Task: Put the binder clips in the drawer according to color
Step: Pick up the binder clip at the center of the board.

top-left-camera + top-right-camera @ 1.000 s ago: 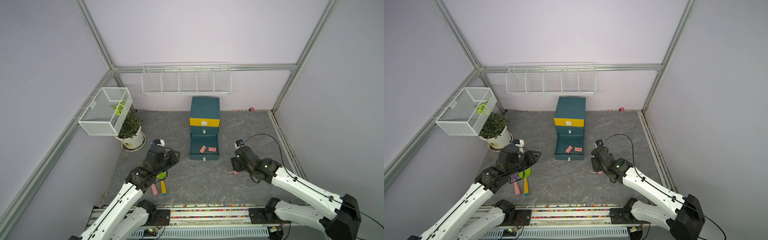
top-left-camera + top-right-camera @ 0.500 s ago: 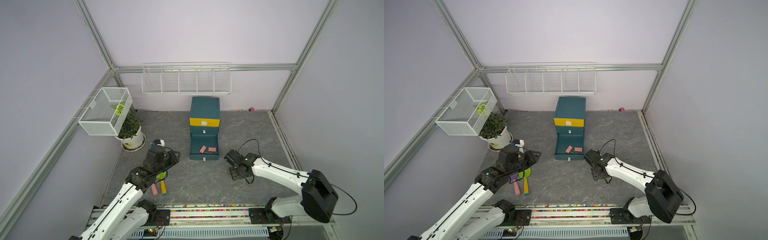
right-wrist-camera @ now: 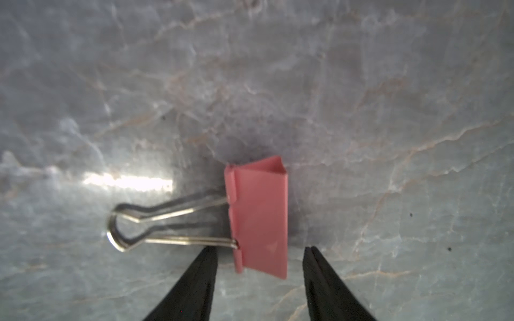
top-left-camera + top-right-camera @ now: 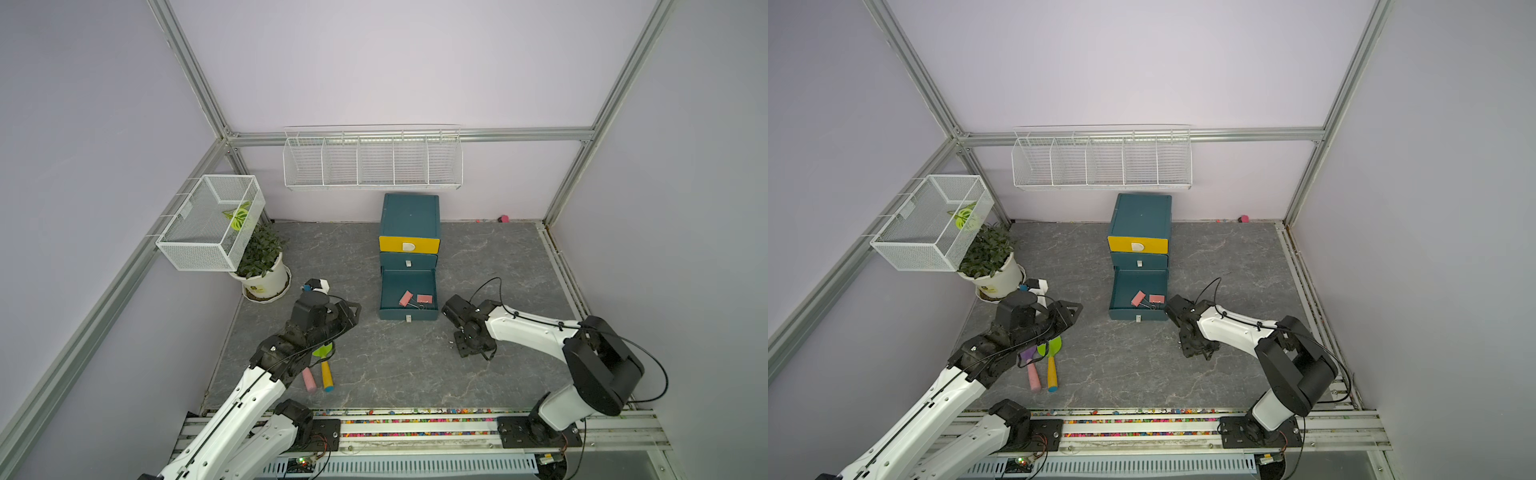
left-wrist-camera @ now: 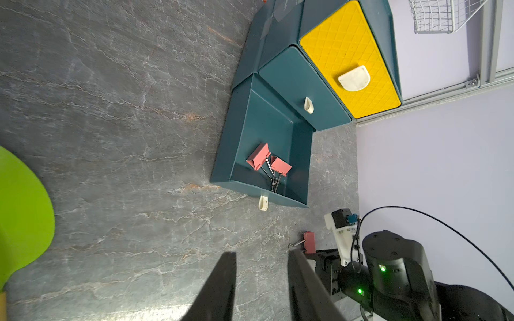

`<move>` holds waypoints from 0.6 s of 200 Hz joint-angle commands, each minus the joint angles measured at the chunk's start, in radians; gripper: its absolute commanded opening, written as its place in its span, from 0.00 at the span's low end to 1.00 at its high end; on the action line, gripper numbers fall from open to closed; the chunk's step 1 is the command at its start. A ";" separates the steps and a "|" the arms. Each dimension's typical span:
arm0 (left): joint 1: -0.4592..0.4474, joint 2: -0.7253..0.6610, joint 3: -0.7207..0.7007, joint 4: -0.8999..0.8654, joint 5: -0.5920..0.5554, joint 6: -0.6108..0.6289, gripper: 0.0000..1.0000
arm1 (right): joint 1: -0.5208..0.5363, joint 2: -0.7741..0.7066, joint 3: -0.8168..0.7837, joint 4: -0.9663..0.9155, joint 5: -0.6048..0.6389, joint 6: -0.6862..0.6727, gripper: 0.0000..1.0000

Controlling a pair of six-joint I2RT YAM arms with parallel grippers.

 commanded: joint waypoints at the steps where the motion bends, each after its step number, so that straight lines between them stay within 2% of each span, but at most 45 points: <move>1: 0.006 -0.018 0.013 -0.009 0.001 -0.003 0.37 | -0.022 0.030 -0.002 0.033 -0.011 -0.014 0.51; 37: 0.007 -0.019 0.015 -0.009 -0.002 -0.006 0.36 | -0.027 0.049 -0.015 0.052 -0.025 -0.015 0.41; 120: 0.006 -0.015 0.027 -0.005 0.007 -0.011 0.36 | -0.054 0.054 -0.033 0.085 -0.050 -0.011 0.35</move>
